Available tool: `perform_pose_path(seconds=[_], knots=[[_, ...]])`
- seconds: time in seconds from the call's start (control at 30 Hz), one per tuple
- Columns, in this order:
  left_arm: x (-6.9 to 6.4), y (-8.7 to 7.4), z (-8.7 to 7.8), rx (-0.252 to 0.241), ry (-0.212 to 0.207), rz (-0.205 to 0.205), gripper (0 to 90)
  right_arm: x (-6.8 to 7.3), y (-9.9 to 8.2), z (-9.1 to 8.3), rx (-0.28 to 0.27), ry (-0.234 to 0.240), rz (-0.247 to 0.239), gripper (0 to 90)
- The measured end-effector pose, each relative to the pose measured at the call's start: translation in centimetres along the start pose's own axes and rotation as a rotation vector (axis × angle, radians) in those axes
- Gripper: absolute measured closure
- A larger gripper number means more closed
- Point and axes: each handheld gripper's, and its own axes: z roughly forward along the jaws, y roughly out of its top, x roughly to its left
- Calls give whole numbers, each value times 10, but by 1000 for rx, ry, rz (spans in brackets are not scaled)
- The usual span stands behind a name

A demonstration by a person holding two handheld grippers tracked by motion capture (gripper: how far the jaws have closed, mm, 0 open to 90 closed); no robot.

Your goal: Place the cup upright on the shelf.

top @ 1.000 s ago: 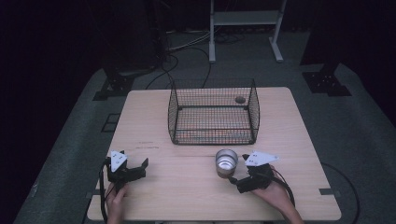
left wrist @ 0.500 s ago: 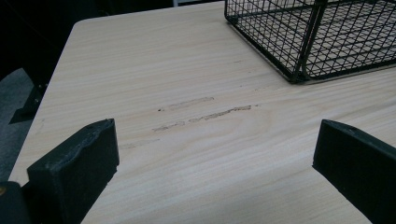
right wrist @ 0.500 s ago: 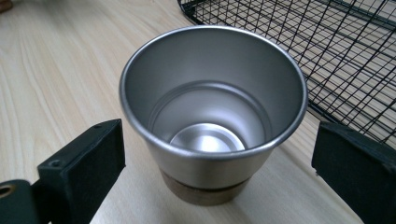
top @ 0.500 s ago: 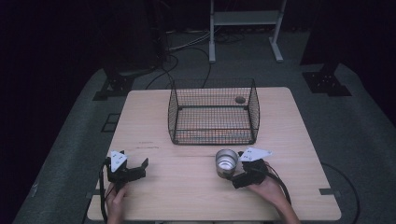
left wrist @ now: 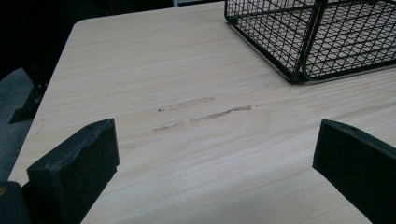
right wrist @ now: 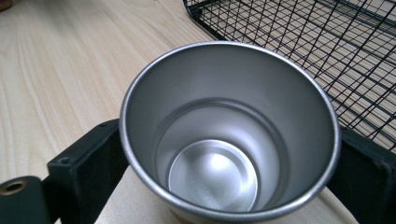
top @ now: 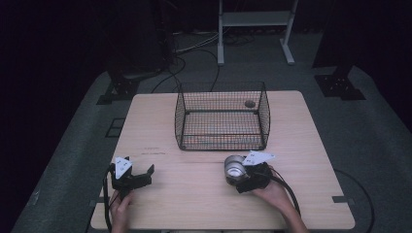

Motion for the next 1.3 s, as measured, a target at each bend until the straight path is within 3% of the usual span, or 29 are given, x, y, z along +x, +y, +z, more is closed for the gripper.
perform_pose_path(seconds=[0.3,0.63,0.77,1.1,1.3], knots=[[0,0,0,0,0,0,0,-2,0,-1,-16,11,5,176],[0,0,0,0,0,-2,0,-2,1,-5,-21,7,15,179],[0,0,0,2,1,2,0,-3,3,-11,-42,33,35,180],[0,0,0,5,1,4,0,-8,14,-35,-42,45,36,180],[0,0,0,5,1,3,0,-6,23,-43,-32,57,10,180]])
